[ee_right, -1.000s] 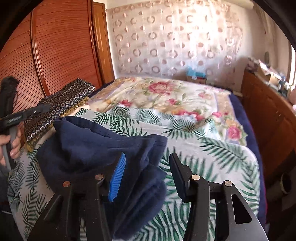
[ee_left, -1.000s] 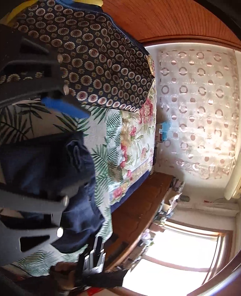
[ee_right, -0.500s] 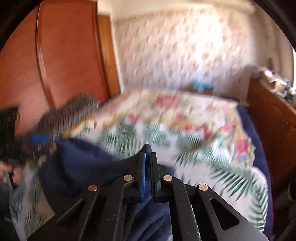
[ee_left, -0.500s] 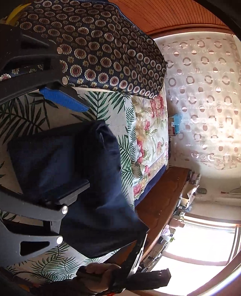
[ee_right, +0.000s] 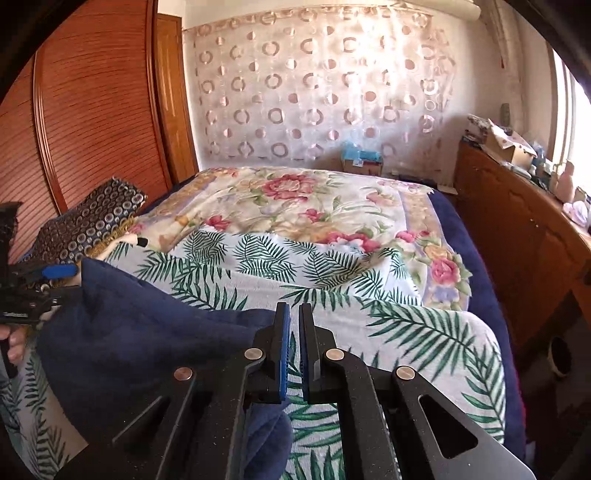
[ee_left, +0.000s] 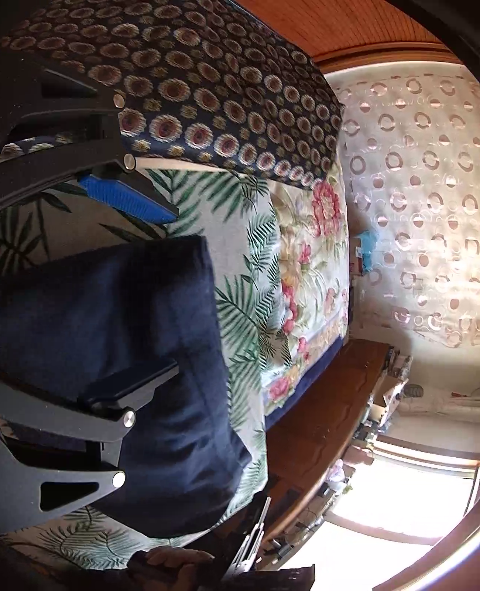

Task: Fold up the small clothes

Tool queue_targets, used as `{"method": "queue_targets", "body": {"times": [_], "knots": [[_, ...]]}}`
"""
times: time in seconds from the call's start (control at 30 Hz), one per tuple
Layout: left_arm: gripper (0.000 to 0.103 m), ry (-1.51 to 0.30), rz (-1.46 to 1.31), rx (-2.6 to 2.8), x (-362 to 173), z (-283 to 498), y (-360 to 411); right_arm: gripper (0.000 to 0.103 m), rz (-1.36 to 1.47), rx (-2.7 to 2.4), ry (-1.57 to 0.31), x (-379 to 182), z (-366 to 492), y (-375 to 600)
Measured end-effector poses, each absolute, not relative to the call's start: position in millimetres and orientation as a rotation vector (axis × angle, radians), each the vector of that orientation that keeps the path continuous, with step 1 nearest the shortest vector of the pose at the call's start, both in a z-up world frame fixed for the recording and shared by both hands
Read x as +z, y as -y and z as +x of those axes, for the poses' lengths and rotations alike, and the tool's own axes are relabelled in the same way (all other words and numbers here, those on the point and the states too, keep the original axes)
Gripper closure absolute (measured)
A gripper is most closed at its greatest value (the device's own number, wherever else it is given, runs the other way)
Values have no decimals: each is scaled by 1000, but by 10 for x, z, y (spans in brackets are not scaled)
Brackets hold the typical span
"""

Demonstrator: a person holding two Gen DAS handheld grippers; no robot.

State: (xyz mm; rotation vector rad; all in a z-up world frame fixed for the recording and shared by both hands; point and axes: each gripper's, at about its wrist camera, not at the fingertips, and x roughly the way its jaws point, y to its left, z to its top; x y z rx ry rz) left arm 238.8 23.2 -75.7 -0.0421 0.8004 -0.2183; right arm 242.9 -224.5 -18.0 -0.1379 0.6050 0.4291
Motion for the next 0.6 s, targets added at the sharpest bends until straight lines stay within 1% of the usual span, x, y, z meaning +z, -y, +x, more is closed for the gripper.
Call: {"method": "queue_targets", "body": {"times": [0.03, 0.1, 0.13, 0.17, 0.2, 0.23, 0.27, 0.3, 0.4, 0.47, 0.53, 0.6], "knots": [[28, -802, -39, -219, -759, 2406, -242, 88, -133, 431, -606, -176, 2389, 2265], [34, -813, -40, -225, -757, 2471, -244, 79, -123, 436, -606, -146, 2323, 2303], [41, -819, -44, -233, -760, 2505, -249, 77, -119, 442, -607, -167, 2304, 2314], [51, -826, -47, -236, -771, 2540, -255, 76, -120, 447, -611, -196, 2284, 2326], [59, -837, -46, -231, -789, 2576, -262, 73, -120, 451, -615, -220, 2255, 2335], [91, -844, -43, -233, -802, 2595, -258, 69, -119, 456, -619, -232, 2243, 2338], [97, -835, -48, -247, -787, 2604, -255, 66, -116, 464, -622, -248, 2227, 2338], [97, -803, -52, -251, -736, 2578, -267, 62, -112, 465, -622, -251, 2218, 2348], [97, -734, -57, -224, -566, 2523, -288, 60, -87, 480, -617, -244, 2186, 2368], [96, -726, -56, -201, -502, 2528, -297, 56, -86, 489, -622, -260, 2152, 2347], [96, -729, -35, -195, -475, 2532, -272, 49, -93, 495, -626, -275, 2145, 2323], [95, -731, -7, -174, -474, 2544, -275, 46, -98, 497, -632, -297, 2141, 2281]]}}
